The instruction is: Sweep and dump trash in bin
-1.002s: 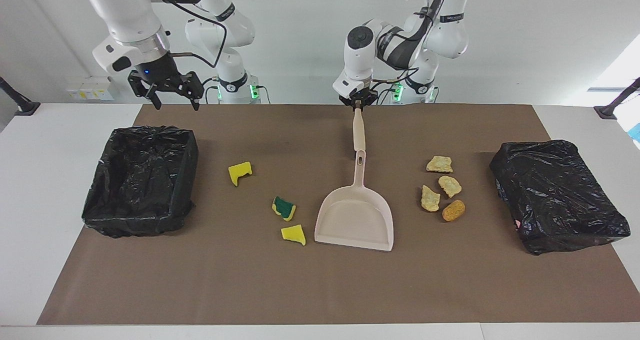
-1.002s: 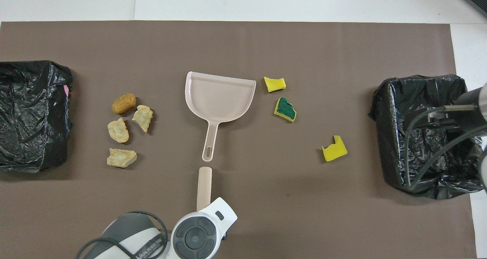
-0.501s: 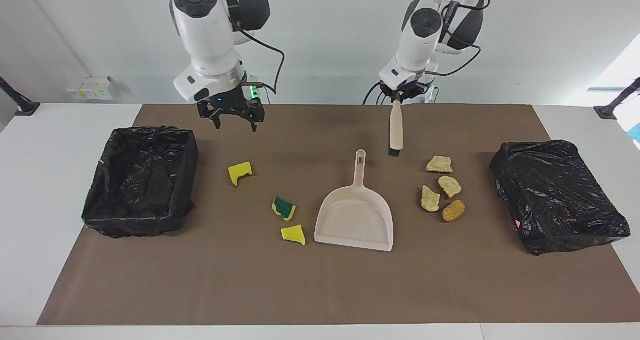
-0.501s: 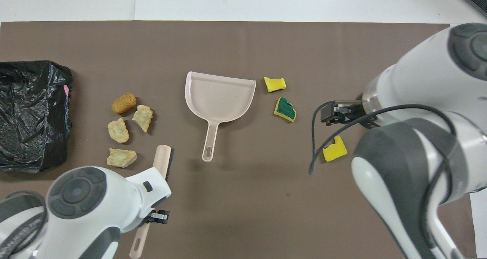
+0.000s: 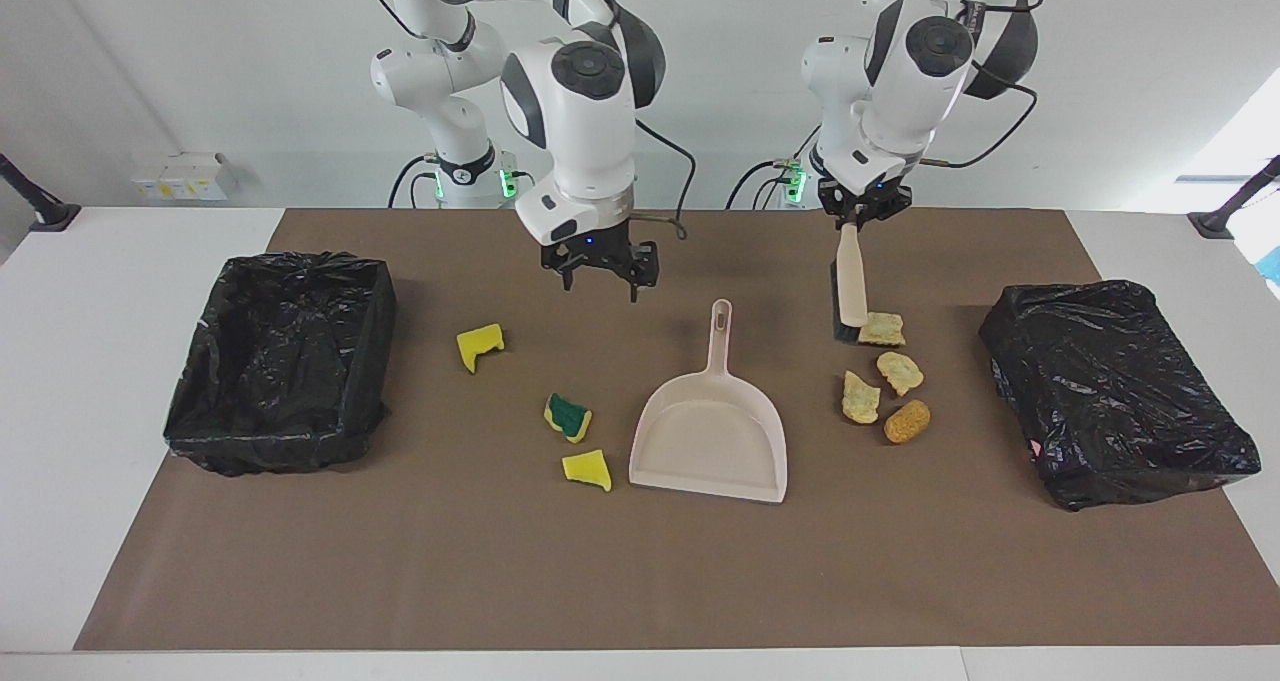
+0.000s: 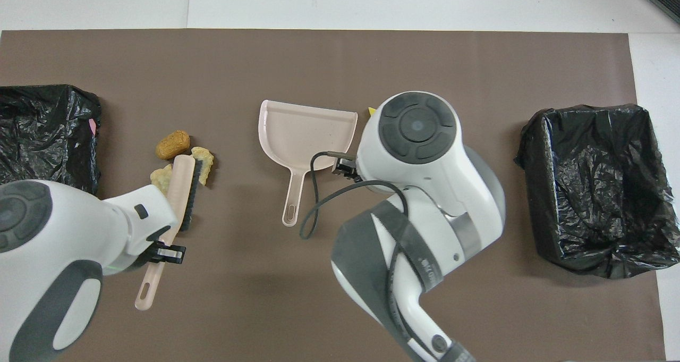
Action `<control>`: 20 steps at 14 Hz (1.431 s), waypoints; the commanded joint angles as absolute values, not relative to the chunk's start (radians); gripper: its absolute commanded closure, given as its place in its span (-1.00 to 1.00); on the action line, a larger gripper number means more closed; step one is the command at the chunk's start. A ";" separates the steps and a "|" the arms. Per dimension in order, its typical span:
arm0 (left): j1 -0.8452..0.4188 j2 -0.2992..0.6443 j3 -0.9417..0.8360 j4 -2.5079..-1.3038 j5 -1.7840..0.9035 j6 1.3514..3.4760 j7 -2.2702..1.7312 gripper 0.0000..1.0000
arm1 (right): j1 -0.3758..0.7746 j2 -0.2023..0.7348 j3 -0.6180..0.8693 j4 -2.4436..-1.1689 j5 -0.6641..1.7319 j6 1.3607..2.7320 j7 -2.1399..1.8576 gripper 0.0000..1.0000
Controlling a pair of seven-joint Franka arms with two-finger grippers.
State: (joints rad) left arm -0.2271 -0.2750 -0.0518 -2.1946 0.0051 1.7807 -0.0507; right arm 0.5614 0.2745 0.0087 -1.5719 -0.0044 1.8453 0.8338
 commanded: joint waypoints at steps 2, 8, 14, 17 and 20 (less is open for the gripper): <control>-0.097 -0.065 -0.061 -1.918 0.049 1.790 0.098 1.00 | 0.641 0.428 0.014 -1.431 -0.005 1.915 0.963 -1.00; -0.008 0.125 -0.061 -1.864 0.216 2.064 0.377 1.00 | 0.716 0.543 0.014 -1.436 -0.066 2.060 0.951 -0.93; -0.023 0.189 -0.063 -1.926 0.264 2.100 0.554 1.00 | 0.729 0.546 0.015 -1.457 -0.061 2.077 0.881 -0.40; -0.032 0.157 -0.063 -2.005 0.264 2.073 0.557 1.00 | 0.730 0.545 0.015 -1.491 -0.057 2.115 0.874 -0.40; -0.044 0.123 -0.067 -2.025 0.264 1.935 0.560 1.00 | 0.741 0.545 0.015 -1.493 -0.060 2.118 0.874 -0.37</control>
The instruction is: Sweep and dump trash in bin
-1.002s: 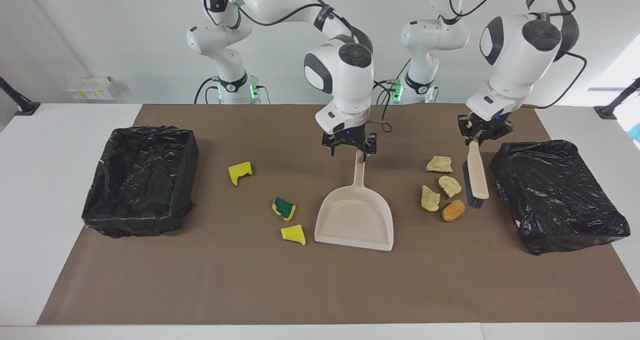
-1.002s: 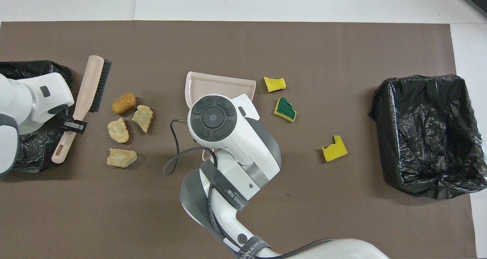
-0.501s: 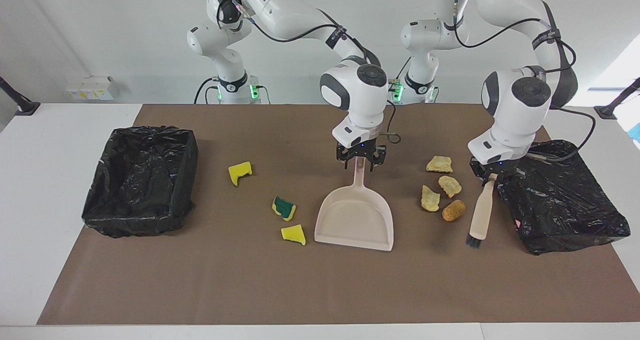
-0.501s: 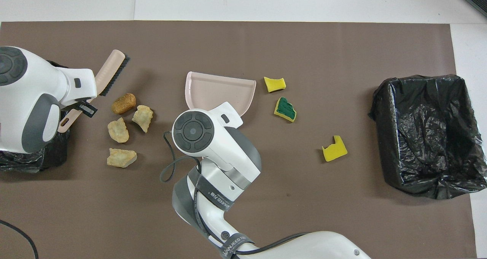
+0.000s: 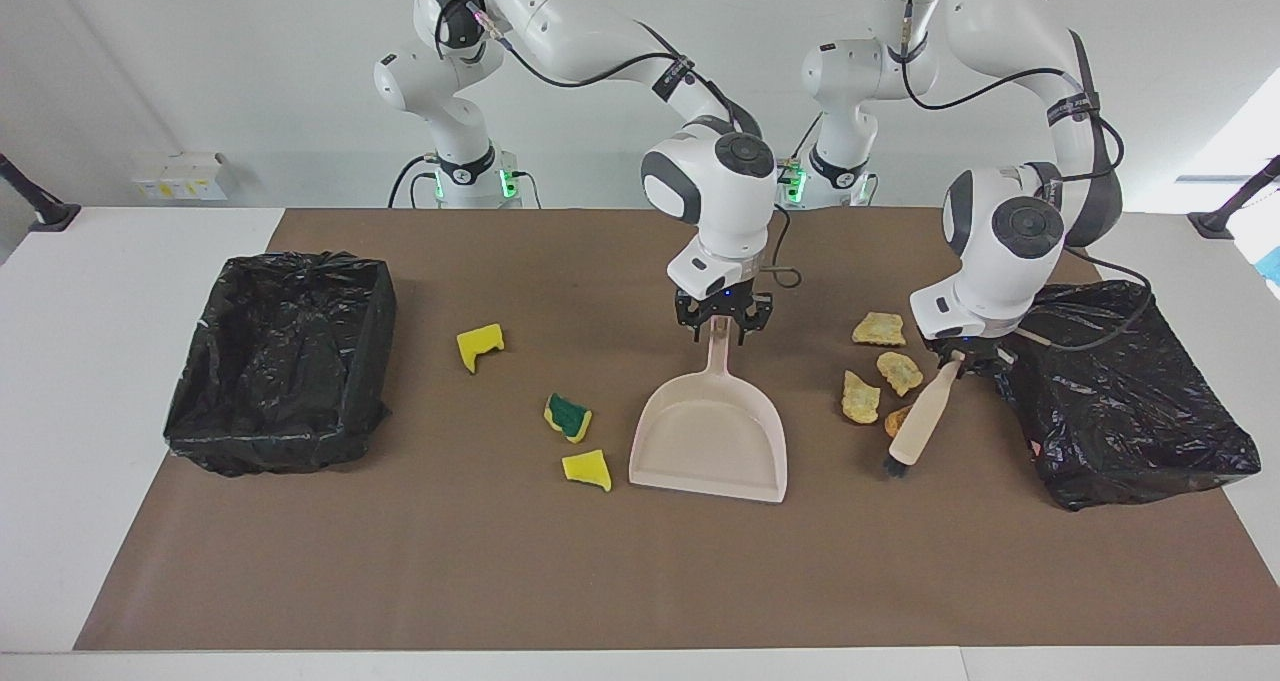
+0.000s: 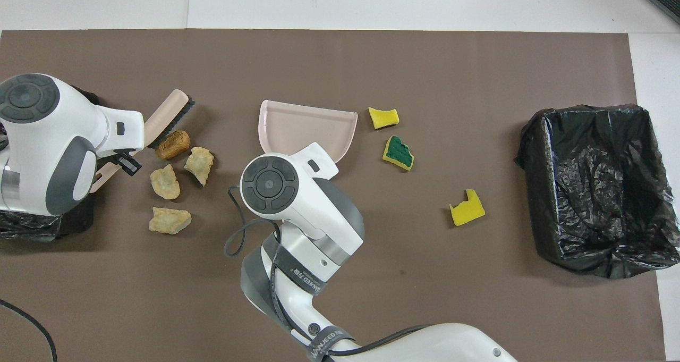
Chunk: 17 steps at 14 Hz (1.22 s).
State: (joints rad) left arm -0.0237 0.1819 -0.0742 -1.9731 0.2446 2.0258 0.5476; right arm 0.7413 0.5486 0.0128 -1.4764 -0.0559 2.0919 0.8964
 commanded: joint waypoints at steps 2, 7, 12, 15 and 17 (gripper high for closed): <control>-0.063 0.094 -0.069 -2.022 0.262 1.823 0.561 1.00 | 0.741 0.546 0.015 -1.497 -0.063 2.118 0.873 0.04; -0.022 0.031 -0.058 -1.927 0.135 1.786 0.488 1.00 | 0.741 0.541 0.015 -1.525 -0.054 2.118 0.859 0.05; 0.043 0.005 -0.060 -1.939 0.126 1.663 0.064 1.00 | 0.733 0.526 0.015 -1.511 -0.055 2.086 0.856 1.00; 0.052 -0.050 -0.058 -2.020 0.071 1.654 -0.009 1.00 | 0.724 0.489 0.018 -1.513 -0.052 2.085 0.769 1.00; 0.052 -0.083 -0.058 -2.072 0.071 1.657 -0.034 1.00 | 0.721 0.448 0.020 -1.525 -0.051 2.050 0.669 1.00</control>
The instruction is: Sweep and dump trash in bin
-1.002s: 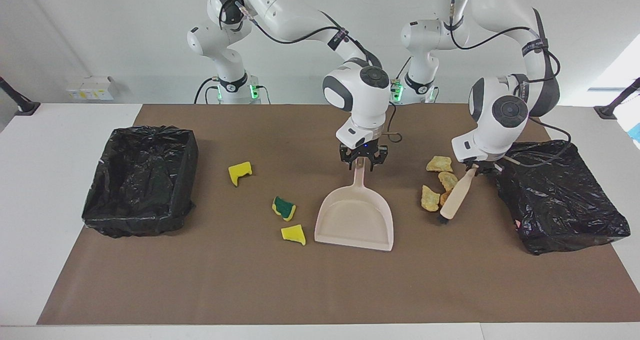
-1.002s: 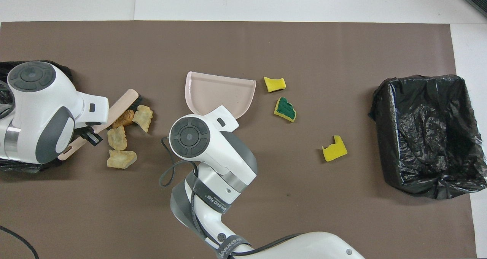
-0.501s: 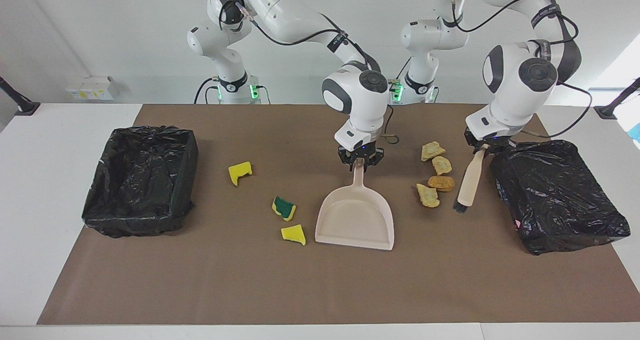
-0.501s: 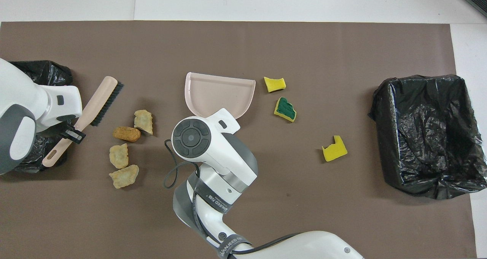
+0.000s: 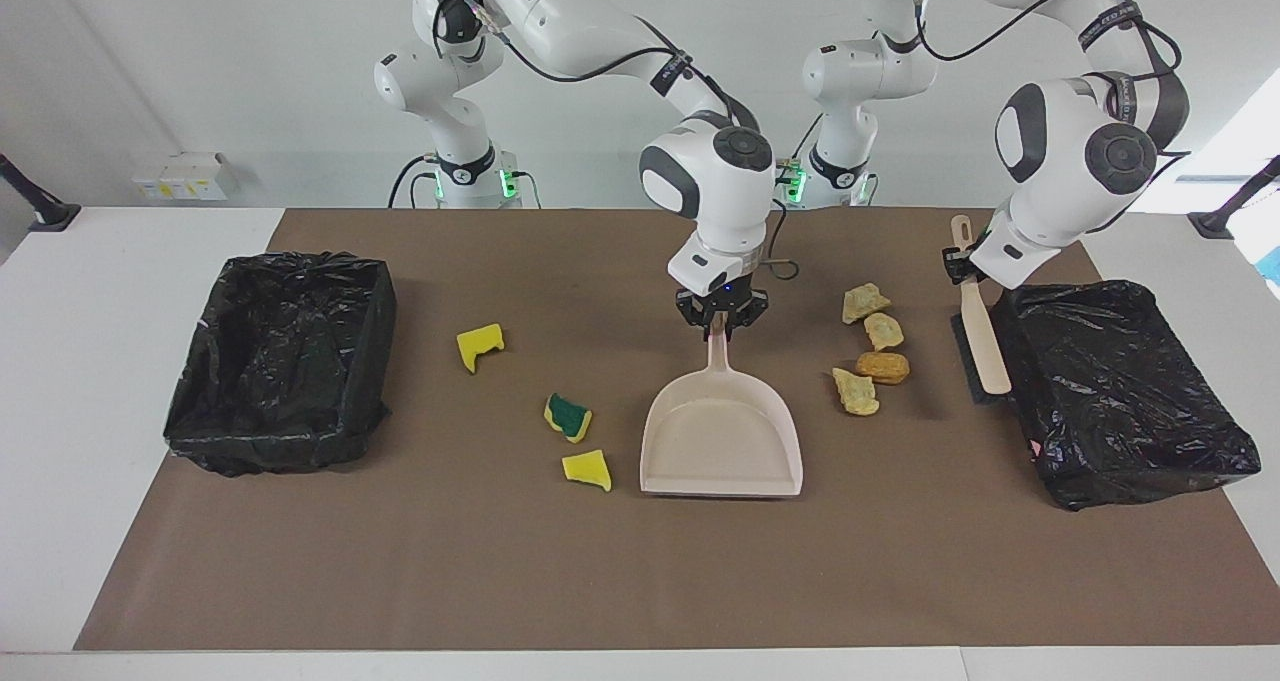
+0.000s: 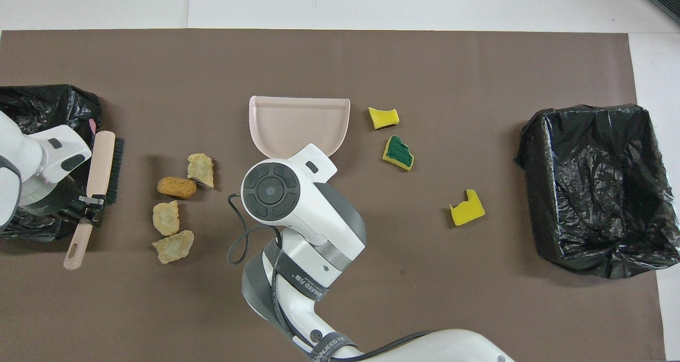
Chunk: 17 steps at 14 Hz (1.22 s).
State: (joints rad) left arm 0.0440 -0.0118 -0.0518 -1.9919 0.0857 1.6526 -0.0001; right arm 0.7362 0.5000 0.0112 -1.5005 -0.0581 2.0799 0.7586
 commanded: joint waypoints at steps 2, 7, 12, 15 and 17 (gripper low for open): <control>0.052 -0.097 -0.058 -2.088 0.071 1.649 -0.051 1.00 | 0.701 0.408 0.020 -1.526 -0.051 1.976 0.489 1.00; 0.060 -0.129 -0.058 -2.143 0.069 1.658 -0.061 1.00 | 0.626 0.318 0.018 -1.597 -0.051 1.800 -0.068 1.00; 0.063 -0.130 -0.058 -2.145 0.068 1.658 -0.060 1.00 | 0.557 0.299 0.015 -1.643 -0.074 1.796 -0.613 1.00; 0.083 -0.162 -0.058 -2.192 0.063 1.678 -0.055 1.00 | 0.508 0.307 0.018 -1.654 -0.072 1.821 -0.919 1.00; 0.081 -0.179 -0.060 -2.227 0.049 1.724 -0.060 1.00 | 0.506 0.296 0.017 -1.692 -0.072 1.853 -1.014 1.00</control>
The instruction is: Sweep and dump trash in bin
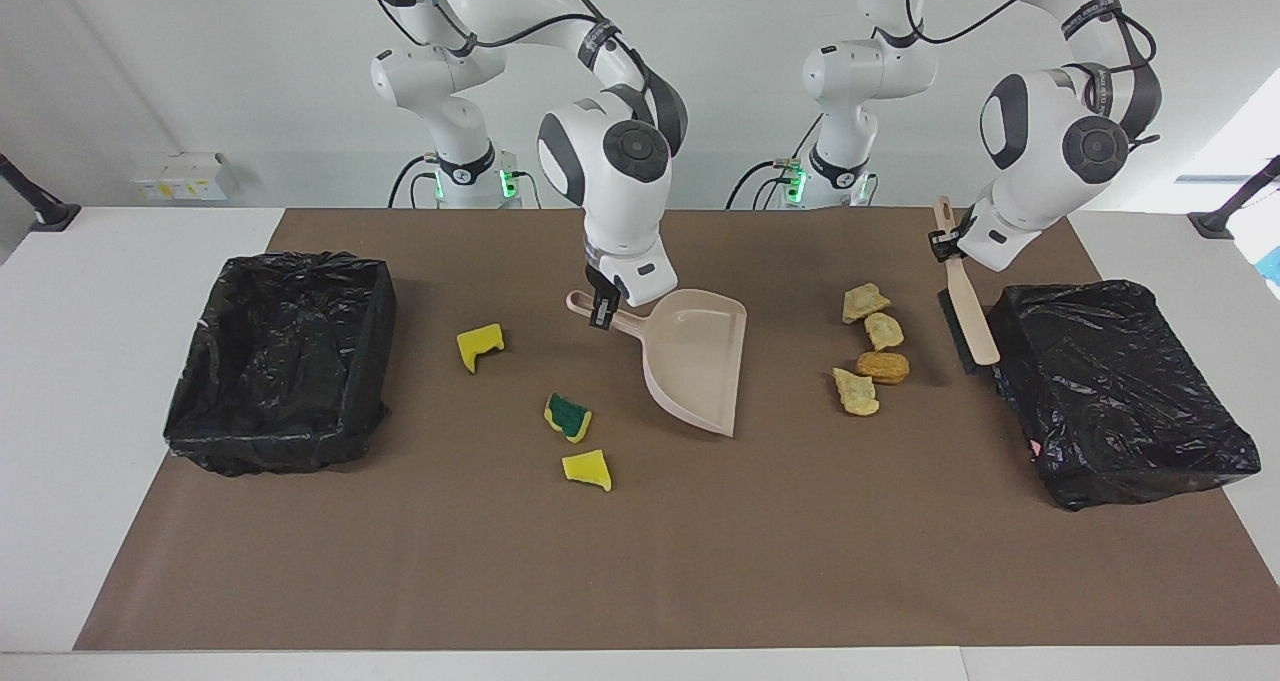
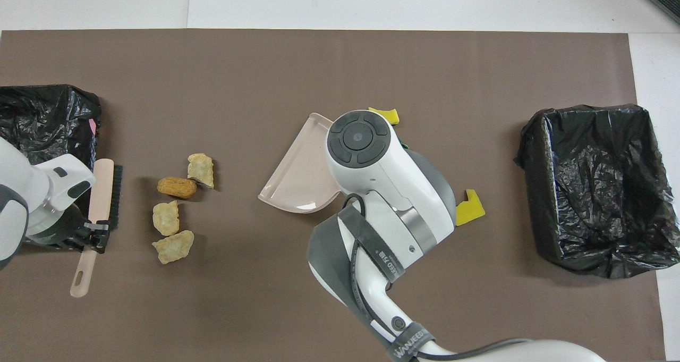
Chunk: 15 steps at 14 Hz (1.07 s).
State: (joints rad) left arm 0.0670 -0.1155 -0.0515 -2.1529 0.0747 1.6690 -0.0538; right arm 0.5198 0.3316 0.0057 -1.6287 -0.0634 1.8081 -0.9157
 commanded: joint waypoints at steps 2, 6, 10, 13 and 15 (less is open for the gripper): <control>0.071 -0.178 -0.060 -2.279 0.023 1.768 -0.069 1.00 | 0.491 0.246 0.018 -1.840 -0.071 2.019 -1.139 1.00; 0.054 -0.187 -0.063 -2.358 0.023 1.851 -0.071 1.00 | 0.505 0.242 0.017 -1.917 -0.072 2.154 -1.177 1.00; -0.063 -0.183 -0.061 -2.373 -0.034 1.910 -0.098 1.00 | 0.509 0.239 0.017 -1.917 -0.116 2.143 -1.180 1.00; -0.162 -0.161 -0.061 -2.381 -0.083 1.956 -0.153 1.00 | 0.541 0.252 0.017 -1.917 -0.117 2.151 -1.158 1.00; -0.243 -0.132 -0.063 -2.387 -0.095 2.018 -0.207 1.00 | 0.548 0.268 0.018 -1.916 -0.117 2.167 -1.105 1.00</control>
State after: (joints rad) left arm -0.1705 -0.1408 -0.0769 -2.3581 -0.0759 1.9544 -0.1614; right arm 0.5395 0.2687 0.0130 -1.8898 -0.1022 2.1411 -1.1374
